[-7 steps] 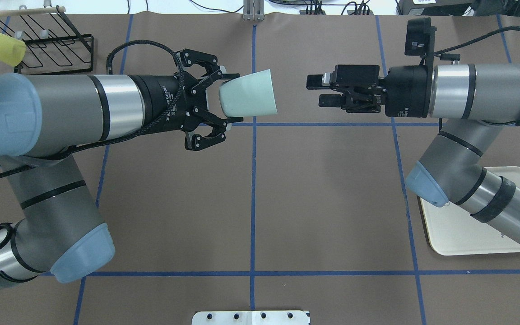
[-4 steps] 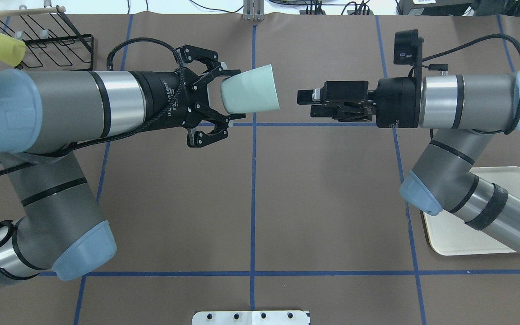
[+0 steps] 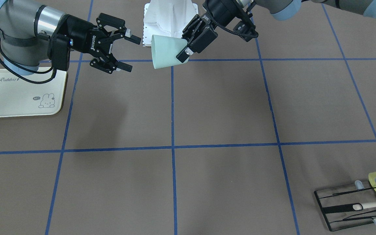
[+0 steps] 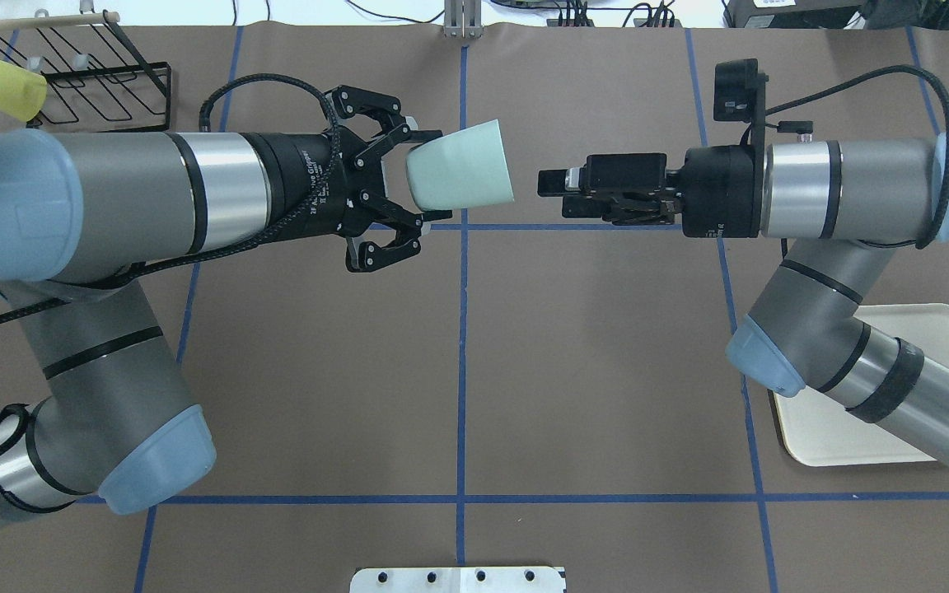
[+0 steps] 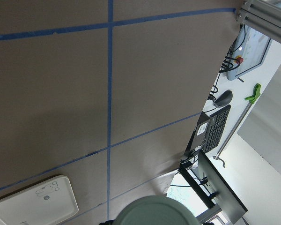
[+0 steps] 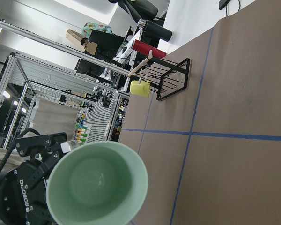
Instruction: Left arm grabs green cup and hands to right arm on tray
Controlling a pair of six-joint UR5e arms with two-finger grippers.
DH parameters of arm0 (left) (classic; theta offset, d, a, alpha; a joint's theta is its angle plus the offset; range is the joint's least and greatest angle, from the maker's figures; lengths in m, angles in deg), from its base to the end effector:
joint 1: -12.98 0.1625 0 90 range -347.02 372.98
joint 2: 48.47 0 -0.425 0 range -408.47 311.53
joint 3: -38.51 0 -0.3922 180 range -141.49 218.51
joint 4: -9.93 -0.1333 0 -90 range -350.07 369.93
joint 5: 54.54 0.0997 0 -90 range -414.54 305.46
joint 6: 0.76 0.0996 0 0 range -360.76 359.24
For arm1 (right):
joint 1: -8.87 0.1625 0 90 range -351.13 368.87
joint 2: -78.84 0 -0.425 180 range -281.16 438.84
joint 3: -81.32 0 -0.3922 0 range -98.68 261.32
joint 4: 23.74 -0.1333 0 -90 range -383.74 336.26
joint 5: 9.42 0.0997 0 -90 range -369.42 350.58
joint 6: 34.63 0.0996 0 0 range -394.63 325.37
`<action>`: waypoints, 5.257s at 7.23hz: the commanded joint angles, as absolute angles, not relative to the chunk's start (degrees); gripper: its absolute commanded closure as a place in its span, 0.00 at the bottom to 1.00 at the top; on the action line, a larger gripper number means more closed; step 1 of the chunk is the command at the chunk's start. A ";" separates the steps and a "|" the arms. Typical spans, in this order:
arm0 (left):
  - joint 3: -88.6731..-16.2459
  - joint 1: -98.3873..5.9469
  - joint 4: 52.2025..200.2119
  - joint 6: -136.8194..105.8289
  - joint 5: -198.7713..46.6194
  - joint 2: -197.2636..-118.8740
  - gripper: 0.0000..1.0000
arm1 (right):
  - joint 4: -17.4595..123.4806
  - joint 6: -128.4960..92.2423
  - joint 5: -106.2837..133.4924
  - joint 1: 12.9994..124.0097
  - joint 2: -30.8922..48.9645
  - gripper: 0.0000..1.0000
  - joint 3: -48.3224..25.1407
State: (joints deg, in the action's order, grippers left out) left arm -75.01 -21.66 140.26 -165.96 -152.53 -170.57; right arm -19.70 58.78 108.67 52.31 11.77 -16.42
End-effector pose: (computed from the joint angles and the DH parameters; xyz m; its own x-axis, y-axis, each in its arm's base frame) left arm 0.3723 -0.4024 0.0895 -0.4560 -0.8486 -0.2680 0.0323 0.2852 -0.9579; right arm -0.3303 -0.4318 0.2254 -0.3428 -0.2523 0.9049 -0.2811 0.9467 0.1575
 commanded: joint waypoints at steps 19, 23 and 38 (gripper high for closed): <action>-75.04 -19.72 140.36 -168.99 -152.45 -171.96 0.90 | -19.25 58.71 106.95 50.45 14.42 0.55 -14.48; -75.04 -19.72 140.44 -168.99 -152.45 -172.05 0.90 | -19.34 58.71 106.60 49.92 14.95 0.57 -14.05; -75.05 -19.89 140.53 -167.85 -152.54 -171.70 0.00 | -19.61 58.89 106.34 49.83 14.68 1.00 -14.05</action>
State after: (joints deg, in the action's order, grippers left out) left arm -75.12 -19.82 140.46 -168.02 -152.54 -171.77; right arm -19.61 58.89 106.47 49.83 14.70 -14.05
